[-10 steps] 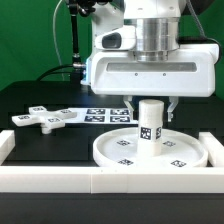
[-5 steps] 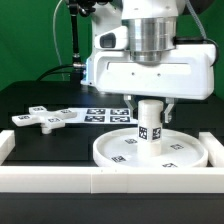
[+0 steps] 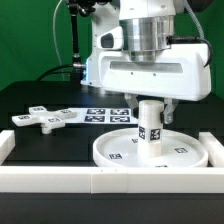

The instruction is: Assemble round table

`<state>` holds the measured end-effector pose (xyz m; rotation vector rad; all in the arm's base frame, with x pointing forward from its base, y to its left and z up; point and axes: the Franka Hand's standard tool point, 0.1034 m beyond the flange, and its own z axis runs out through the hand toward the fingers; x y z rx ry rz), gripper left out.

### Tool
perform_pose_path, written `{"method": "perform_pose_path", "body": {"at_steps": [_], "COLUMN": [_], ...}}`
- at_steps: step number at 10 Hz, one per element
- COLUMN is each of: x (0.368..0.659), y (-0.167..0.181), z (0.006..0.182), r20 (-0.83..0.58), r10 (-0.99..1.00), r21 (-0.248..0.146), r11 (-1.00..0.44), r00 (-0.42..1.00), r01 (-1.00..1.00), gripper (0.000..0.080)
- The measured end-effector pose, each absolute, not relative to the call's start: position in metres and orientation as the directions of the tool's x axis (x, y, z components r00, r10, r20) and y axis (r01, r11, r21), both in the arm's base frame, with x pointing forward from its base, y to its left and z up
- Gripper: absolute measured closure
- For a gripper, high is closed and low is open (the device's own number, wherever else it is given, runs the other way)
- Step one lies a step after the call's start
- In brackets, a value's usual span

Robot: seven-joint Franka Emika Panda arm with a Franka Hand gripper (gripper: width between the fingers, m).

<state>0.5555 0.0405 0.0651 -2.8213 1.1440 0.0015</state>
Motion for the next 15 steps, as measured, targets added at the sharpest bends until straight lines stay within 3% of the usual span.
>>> {"method": "perform_pose_path", "body": {"at_steps": [2, 5, 6, 9, 12, 15], "x": [0.555, 0.525, 0.513, 0.515, 0.506, 0.486], "y": [0.052, 0.049, 0.046, 0.048, 0.040, -0.011], "z": [0.082, 0.109, 0.111, 0.108, 0.094, 0.081], "r20": [-0.005, 0.021, 0.014, 0.013, 0.014, 0.026], "r10": [-0.620, -0.533, -0.531, -0.528, -0.335, -0.269], "r21": [-0.105, -0.120, -0.120, -0.119, -0.091, -0.098], "r11": [-0.780, -0.841, -0.842, -0.844, -0.939, -0.959], "r00": [0.785, 0.846, 0.847, 0.849, 0.942, 0.963], "r01": [-0.617, -0.527, -0.526, -0.523, -0.333, -0.265], "gripper": [0.0161, 0.0153, 0.0151, 0.0151, 0.0151, 0.0151]}}
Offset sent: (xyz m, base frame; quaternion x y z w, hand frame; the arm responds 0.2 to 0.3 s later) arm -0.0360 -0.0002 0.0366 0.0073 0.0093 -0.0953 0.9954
